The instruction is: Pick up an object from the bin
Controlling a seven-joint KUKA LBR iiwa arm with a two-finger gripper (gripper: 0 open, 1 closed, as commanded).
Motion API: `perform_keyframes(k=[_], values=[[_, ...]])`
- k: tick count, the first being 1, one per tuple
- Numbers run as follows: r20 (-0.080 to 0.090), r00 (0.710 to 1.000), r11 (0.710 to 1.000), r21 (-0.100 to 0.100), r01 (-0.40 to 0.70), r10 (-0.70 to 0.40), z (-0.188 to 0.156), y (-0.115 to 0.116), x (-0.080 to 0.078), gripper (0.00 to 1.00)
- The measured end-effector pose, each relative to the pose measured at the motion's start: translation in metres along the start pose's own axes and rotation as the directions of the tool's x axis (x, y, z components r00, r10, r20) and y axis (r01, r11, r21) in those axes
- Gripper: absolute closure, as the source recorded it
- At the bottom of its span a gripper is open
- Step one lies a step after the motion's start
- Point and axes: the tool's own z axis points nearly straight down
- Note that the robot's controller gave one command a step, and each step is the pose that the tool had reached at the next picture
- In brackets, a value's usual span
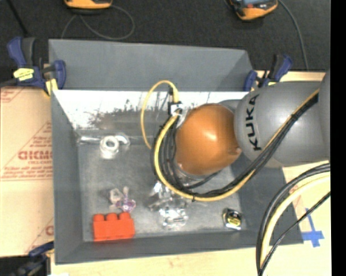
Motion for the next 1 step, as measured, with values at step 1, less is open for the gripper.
perform_keyframes(k=[1], values=[[-0.001,1.000,1.000,0.007,-0.005,0.005,-0.0846,-0.0016,0.0001,1.00]])
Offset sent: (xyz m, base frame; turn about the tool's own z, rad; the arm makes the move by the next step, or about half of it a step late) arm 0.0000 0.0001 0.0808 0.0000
